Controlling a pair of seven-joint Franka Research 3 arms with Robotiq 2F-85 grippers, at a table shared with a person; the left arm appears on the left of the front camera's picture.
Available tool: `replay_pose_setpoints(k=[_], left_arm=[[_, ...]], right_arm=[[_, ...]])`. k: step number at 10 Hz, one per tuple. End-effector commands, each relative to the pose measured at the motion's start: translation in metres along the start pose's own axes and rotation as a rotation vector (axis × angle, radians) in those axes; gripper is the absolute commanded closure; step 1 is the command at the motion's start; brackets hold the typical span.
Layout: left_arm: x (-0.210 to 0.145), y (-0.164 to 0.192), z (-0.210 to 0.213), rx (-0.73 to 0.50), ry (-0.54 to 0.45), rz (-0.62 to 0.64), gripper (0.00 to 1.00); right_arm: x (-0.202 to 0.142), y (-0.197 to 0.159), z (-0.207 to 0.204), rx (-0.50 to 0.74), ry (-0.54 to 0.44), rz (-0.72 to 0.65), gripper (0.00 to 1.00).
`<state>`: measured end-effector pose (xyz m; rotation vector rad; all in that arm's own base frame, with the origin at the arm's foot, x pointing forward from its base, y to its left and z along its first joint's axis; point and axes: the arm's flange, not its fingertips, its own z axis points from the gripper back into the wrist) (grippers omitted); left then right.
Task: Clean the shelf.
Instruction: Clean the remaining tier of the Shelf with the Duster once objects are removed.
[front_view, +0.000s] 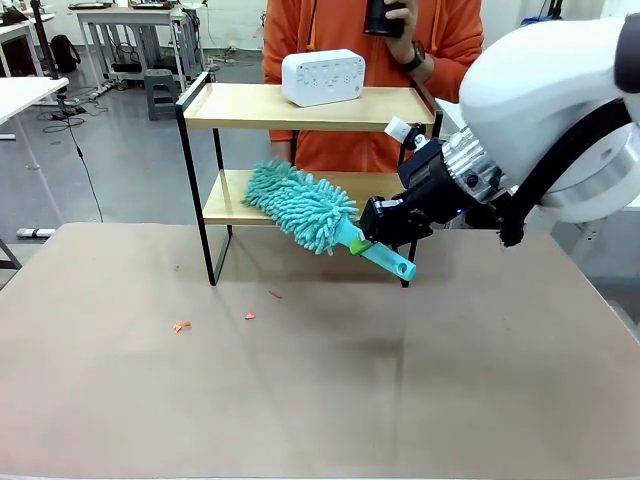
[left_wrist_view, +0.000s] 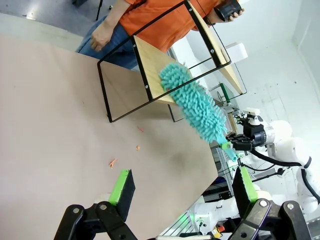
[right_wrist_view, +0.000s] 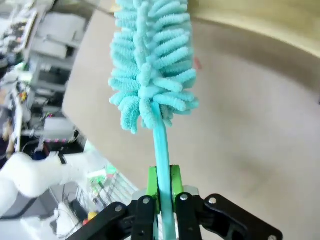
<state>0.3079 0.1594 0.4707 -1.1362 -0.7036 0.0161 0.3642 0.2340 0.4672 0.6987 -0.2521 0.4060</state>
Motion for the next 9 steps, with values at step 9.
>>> replay_pose_setpoints(k=[9], left_arm=[[0.000,-0.001,-0.003,-0.019,-0.019,-0.018,0.00]], right_arm=[[-0.097,-0.059,0.158,0.516,0.188,0.051,0.88]])
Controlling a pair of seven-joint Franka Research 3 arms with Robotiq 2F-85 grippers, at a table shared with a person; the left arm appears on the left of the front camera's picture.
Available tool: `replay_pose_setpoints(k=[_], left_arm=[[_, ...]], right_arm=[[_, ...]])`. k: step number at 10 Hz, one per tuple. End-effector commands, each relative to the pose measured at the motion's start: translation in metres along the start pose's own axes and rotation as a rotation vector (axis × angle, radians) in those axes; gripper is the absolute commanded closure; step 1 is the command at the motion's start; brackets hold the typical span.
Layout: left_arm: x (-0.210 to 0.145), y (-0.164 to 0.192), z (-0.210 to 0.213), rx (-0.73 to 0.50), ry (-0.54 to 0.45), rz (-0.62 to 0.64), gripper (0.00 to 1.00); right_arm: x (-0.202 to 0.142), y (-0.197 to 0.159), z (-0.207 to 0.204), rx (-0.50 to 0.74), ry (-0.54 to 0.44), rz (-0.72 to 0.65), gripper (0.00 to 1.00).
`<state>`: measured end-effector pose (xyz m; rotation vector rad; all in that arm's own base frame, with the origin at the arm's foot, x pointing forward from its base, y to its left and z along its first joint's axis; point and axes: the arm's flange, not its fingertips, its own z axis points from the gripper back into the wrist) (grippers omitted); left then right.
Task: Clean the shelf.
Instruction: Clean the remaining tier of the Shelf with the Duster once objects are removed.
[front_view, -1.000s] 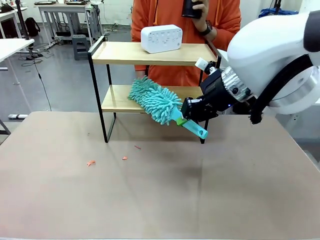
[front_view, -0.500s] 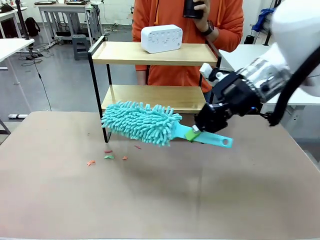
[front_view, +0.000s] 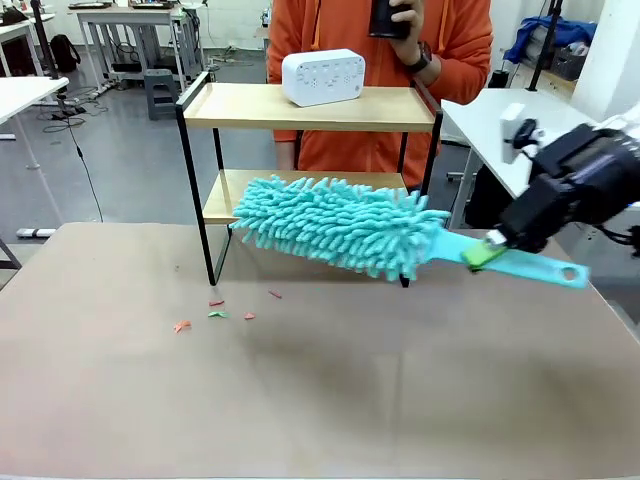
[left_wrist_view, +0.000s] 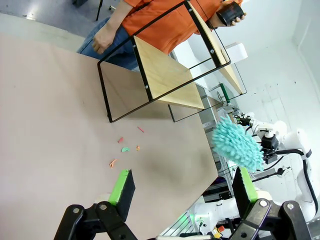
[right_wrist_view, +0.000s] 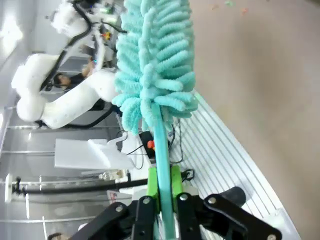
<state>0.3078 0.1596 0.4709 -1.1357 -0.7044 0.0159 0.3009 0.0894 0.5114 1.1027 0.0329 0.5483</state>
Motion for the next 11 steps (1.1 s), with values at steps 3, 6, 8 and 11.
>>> replay_pose_setpoints(k=[3,6,8,11], left_arm=[[0.000,-0.001,-0.003,-0.019,-0.018,-0.017,0.00],[0.000,-0.001,-0.003,-0.019,-0.018,-0.017,0.00],[0.000,-0.001,-0.003,-0.019,-0.018,-0.017,0.00],[0.000,-0.001,-0.003,-0.019,-0.018,-0.017,0.00]], right_arm=[[-0.124,0.009,0.100,-0.017,-0.147,-0.020,0.88],[-0.212,0.014,0.135,-0.030,-0.357,-0.106,0.88],[-0.238,-0.008,0.149,-0.322,-0.657,-0.521,0.88],[-0.226,-0.036,0.148,-0.375,-0.686,-0.610,0.88]])
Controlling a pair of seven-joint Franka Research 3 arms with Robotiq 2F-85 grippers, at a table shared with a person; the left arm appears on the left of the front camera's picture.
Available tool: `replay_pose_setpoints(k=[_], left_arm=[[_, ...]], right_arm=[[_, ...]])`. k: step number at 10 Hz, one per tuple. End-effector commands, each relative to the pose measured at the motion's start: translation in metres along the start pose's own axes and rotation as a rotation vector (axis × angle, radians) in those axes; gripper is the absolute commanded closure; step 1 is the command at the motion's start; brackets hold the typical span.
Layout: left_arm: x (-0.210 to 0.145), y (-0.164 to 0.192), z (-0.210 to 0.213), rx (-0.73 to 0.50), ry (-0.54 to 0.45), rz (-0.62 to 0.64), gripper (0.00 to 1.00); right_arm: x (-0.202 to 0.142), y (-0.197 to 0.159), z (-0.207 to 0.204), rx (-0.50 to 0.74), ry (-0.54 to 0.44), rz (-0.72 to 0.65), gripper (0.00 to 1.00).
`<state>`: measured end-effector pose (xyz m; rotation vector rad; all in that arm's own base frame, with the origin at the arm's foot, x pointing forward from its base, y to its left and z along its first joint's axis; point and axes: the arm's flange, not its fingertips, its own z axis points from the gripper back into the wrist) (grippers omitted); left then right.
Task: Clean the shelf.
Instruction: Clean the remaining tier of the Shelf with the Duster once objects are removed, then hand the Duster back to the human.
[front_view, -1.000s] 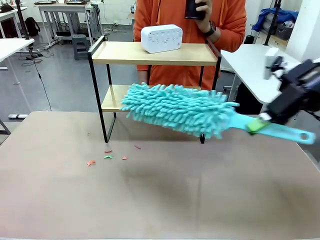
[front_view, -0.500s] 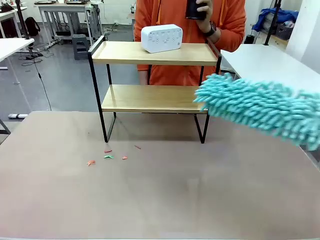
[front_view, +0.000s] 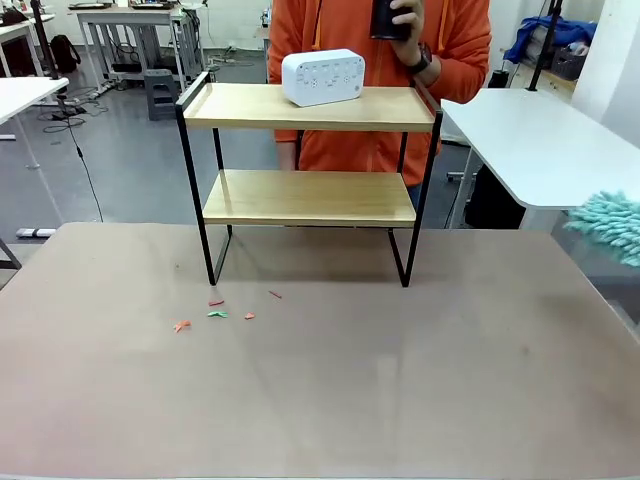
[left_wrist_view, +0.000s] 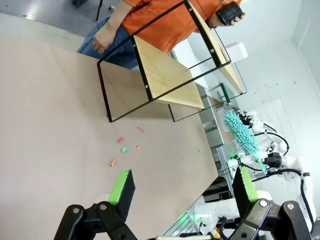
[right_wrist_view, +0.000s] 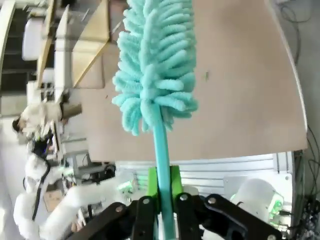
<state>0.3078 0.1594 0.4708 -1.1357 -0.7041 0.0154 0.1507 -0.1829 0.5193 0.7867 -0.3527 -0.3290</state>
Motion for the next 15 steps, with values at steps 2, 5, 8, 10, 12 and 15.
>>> replay_pose_setpoints(k=[2,5,8,10,12,15], left_arm=[[0.000,-0.001,-0.003,-0.019,-0.019,-0.017,0.00],[0.000,-0.001,-0.003,-0.019,-0.019,-0.017,0.00],[0.000,-0.001,-0.003,-0.019,-0.019,-0.017,0.00],[0.000,-0.001,-0.003,-0.019,-0.019,-0.017,0.00],[0.000,-0.001,-0.003,-0.019,-0.019,-0.017,0.00],[0.000,-0.001,-0.003,-0.019,-0.019,-0.017,0.00]], right_arm=[[0.000,0.000,0.000,0.000,0.000,0.000,0.88],[0.000,0.000,0.000,0.000,0.000,0.000,0.88],[0.000,0.000,0.000,0.000,0.000,0.000,0.88],[0.000,0.000,0.000,0.000,0.000,0.000,0.88],[0.000,0.000,0.000,0.000,0.000,0.000,0.88],[0.000,0.000,0.000,0.000,0.000,0.000,0.88]])
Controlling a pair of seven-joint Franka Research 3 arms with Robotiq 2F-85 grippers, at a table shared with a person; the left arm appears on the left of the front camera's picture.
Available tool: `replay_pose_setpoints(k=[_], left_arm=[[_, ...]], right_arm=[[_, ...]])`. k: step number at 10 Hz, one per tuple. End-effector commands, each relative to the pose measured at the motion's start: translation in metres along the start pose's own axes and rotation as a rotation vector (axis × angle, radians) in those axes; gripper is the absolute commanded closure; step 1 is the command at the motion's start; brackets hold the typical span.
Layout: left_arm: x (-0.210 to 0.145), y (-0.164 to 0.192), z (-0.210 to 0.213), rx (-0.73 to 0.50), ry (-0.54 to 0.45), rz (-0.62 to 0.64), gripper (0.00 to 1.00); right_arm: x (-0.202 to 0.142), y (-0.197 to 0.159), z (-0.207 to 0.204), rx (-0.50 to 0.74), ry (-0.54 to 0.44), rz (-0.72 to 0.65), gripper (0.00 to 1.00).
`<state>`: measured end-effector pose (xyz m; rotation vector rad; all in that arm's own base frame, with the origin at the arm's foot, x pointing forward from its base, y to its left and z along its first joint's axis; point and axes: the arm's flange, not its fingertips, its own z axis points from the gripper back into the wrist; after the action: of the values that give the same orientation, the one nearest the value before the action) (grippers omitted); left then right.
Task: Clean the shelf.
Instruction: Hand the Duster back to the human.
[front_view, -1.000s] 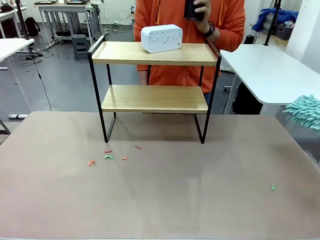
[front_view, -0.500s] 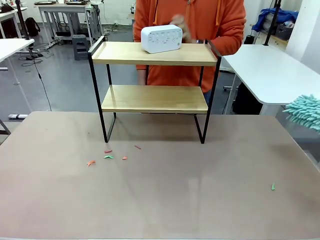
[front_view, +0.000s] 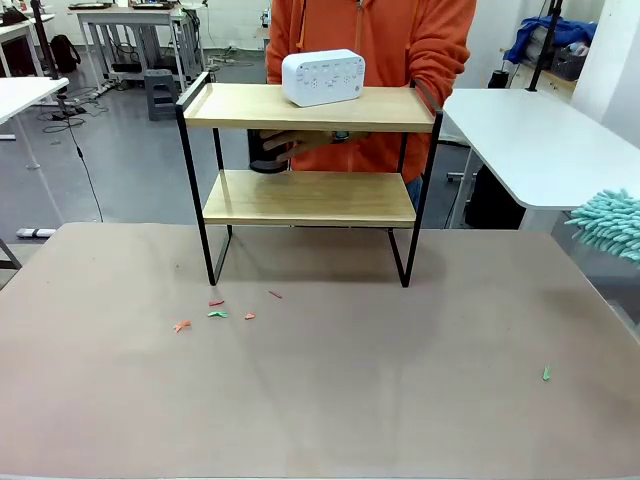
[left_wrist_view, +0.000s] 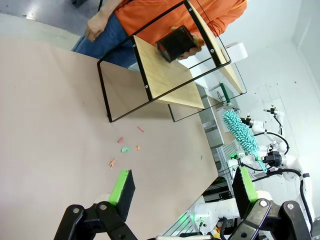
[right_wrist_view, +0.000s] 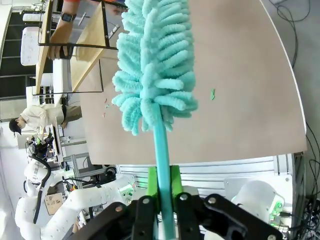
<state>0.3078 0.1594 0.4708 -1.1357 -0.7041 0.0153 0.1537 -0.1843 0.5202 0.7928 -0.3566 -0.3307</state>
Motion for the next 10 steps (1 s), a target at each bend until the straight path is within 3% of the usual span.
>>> replay_pose_setpoints(k=[1,2,3,4,5,7,8,9,10], left_arm=[[0.000,-0.001,-0.003,-0.019,-0.019,-0.017,0.00],[0.000,0.000,0.000,0.000,0.000,0.000,0.00],[0.014,-0.041,-0.018,-0.084,0.127,-0.133,0.00],[0.028,-0.091,-0.047,-0.268,0.274,-0.260,0.00],[0.029,-0.138,-0.079,-0.374,0.437,-0.370,0.00],[0.012,-0.202,-0.138,-0.564,0.698,-0.496,0.00],[-0.001,-0.216,-0.162,-0.610,0.772,-0.498,0.00],[-0.014,-0.218,-0.183,-0.603,0.801,-0.490,0.00],[-0.013,-0.198,-0.178,-0.543,0.789,-0.407,0.00]], right_arm=[[-0.003,0.000,0.000,-0.006,0.003,0.001,0.88],[0.000,0.000,0.000,0.000,0.000,0.000,0.88],[0.015,0.023,0.008,-0.005,0.000,0.089,0.88],[0.034,0.069,0.021,0.078,0.022,0.264,0.88],[0.044,0.119,0.027,0.123,0.074,0.415,0.88],[0.023,0.194,0.002,0.195,0.415,0.691,0.88],[0.000,0.210,-0.013,0.233,0.614,0.813,0.88],[-0.023,0.216,-0.024,0.240,0.742,0.910,0.88],[-0.035,0.206,-0.016,0.169,0.672,0.892,0.88]])
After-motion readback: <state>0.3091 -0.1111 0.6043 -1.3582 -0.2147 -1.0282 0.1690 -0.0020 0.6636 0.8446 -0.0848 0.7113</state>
